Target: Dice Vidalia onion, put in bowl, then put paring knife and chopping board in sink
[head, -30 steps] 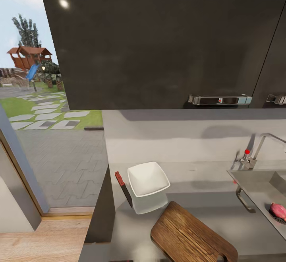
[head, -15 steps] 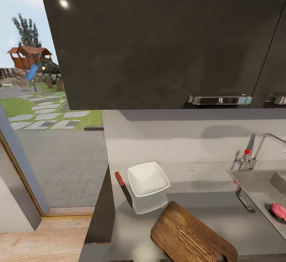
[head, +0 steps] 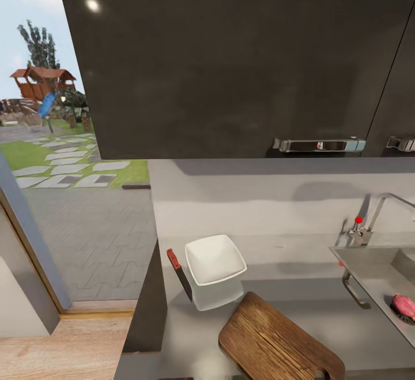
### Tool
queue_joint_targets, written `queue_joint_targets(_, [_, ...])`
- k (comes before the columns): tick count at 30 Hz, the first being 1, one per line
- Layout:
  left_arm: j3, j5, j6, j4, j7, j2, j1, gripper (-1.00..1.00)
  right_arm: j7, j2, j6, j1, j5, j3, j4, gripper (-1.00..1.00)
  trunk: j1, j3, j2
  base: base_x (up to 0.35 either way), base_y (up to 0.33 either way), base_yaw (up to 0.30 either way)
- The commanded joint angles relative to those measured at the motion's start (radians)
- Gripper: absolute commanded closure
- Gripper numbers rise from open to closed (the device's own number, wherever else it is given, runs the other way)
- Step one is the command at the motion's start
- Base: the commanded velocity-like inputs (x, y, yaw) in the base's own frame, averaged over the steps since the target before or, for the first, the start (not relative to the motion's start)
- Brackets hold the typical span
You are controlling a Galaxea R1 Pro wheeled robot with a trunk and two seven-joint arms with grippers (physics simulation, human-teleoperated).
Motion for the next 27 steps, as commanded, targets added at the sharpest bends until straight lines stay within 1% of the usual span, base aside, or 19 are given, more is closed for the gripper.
queue_joint_targets(1, [0.082,0.001,0.001,-0.068,0.0,0.01,0.001,-1.0,0.0,0.0,-0.003,0.0,0.0,0.0,0.001,-1.0,0.0,0.0,0.0,0.0,0.0,0.0])
queue_joint_targets(2, [0.101,0.001,0.002,-0.085,0.0,0.012,0.001,-1.0,0.0,0.0,-0.003,0.0,0.0,0.0,0.001,-1.0,0.0,0.0,0.0,0.0,0.0,0.0])
queue_joint_targets(3, [0.136,0.002,0.003,-0.117,0.0,0.015,0.001,-1.0,0.0,0.0,-0.003,0.0,0.0,0.0,0.001,-1.0,0.0,0.0,0.0,0.0,0.0,0.0])
queue_joint_targets(6, [0.183,0.002,0.009,-0.173,-0.001,0.018,0.001,-1.0,0.0,0.0,-0.003,0.0,0.0,0.001,0.001,-1.0,0.0,0.0,0.0,0.0,0.0,0.0])
queue_joint_targets(8, [0.196,0.002,0.017,-0.198,-0.001,0.019,0.001,-1.0,0.0,0.0,-0.003,0.0,0.0,0.001,0.001,-1.0,0.0,0.0,0.0,0.0,0.0,0.0])
queue_joint_targets(9, [0.209,0.002,0.051,-0.267,-0.001,0.022,0.001,-1.0,0.0,0.0,-0.003,0.0,0.0,0.001,0.001,-1.0,0.0,0.0,0.0,0.0,0.0,0.0])
queue_joint_targets(10, [0.222,0.002,0.139,-0.397,-0.001,0.029,0.001,-1.0,0.0,0.0,-0.003,0.0,0.0,0.001,0.001,-1.0,0.0,0.0,0.0,0.0,0.0,0.0])
queue_joint_targets(13, [0.239,0.002,0.24,-0.509,-0.001,0.039,0.001,-1.0,0.0,0.0,-0.003,0.0,0.0,0.001,0.001,-1.0,0.0,0.0,0.0,0.0,0.0,0.0])
queue_joint_targets(14, [0.252,0.002,0.386,-0.681,-0.002,0.048,0.001,-1.0,0.0,0.0,-0.003,0.0,0.0,0.001,0.001,-1.0,0.0,0.0,0.0,0.0,0.0,0.0])
queue_joint_targets(17, [0.256,0.002,0.533,-0.879,-0.002,0.047,0.001,-1.0,0.0,0.0,-0.003,0.0,0.0,0.001,0.001,-1.0,0.0,0.0,0.0,0.0,0.0,0.0])
queue_joint_targets(18, [0.256,0.002,0.562,-0.915,-0.002,0.047,0.001,-1.0,0.0,0.0,-0.003,0.0,0.0,0.001,0.001,-1.0,0.0,0.0,0.0,0.0,0.0,0.0])
queue_joint_targets(19, [0.257,0.002,0.62,-0.983,-0.002,0.046,0.001,-1.0,-0.001,0.0,-0.003,0.0,0.0,0.001,0.001,-1.0,0.0,0.0,0.0,0.0,0.0,0.0])
queue_joint_targets(20, [0.257,0.002,0.649,-1.013,-0.002,0.046,0.001,-1.0,-0.001,0.0,-0.003,0.0,0.0,0.001,0.001,-1.0,0.0,0.0,0.0,0.0,0.0,0.0])
queue_joint_targets(21, [0.257,0.002,0.701,-1.069,-0.002,0.046,0.001,-1.0,-0.001,0.0,-0.003,0.0,0.0,0.001,0.001,-1.0,0.0,0.0,0.0,0.0,0.0,0.0])
queue_joint_targets(22, [0.256,0.002,0.779,-1.152,-0.003,0.046,-0.002,-1.0,-0.001,0.0,-0.003,0.0,0.0,0.001,0.001,-1.0,0.0,0.0,0.0,0.0,0.0,0.0])
queue_joint_targets(24, [0.255,0.002,0.816,-1.192,-0.003,0.041,-0.015,-1.0,-0.001,0.0,-0.003,0.0,0.0,0.001,0.001,-1.0,0.0,0.0,0.0,0.0,0.0,0.0])
queue_joint_targets(25, [0.254,0.002,0.826,-1.202,-0.003,0.038,-0.034,-1.0,-0.001,0.0,-0.003,0.0,0.0,0.001,0.001,-1.0,0.0,0.0,0.0,0.0,0.0,0.0])
queue_joint_targets(26, [0.252,0.001,0.849,-1.202,-0.002,0.034,-0.075,-1.0,-0.001,0.0,-0.003,0.0,0.0,0.001,0.001,-1.0,0.0,0.0,0.0,0.0,0.0,0.0])
queue_joint_targets(27, [0.251,0.001,0.865,-1.198,-0.003,0.032,-0.1,-1.0,-0.001,0.0,-0.003,0.0,0.0,0.001,0.001,-1.0,0.0,0.0,0.0,0.0,0.0,0.0])
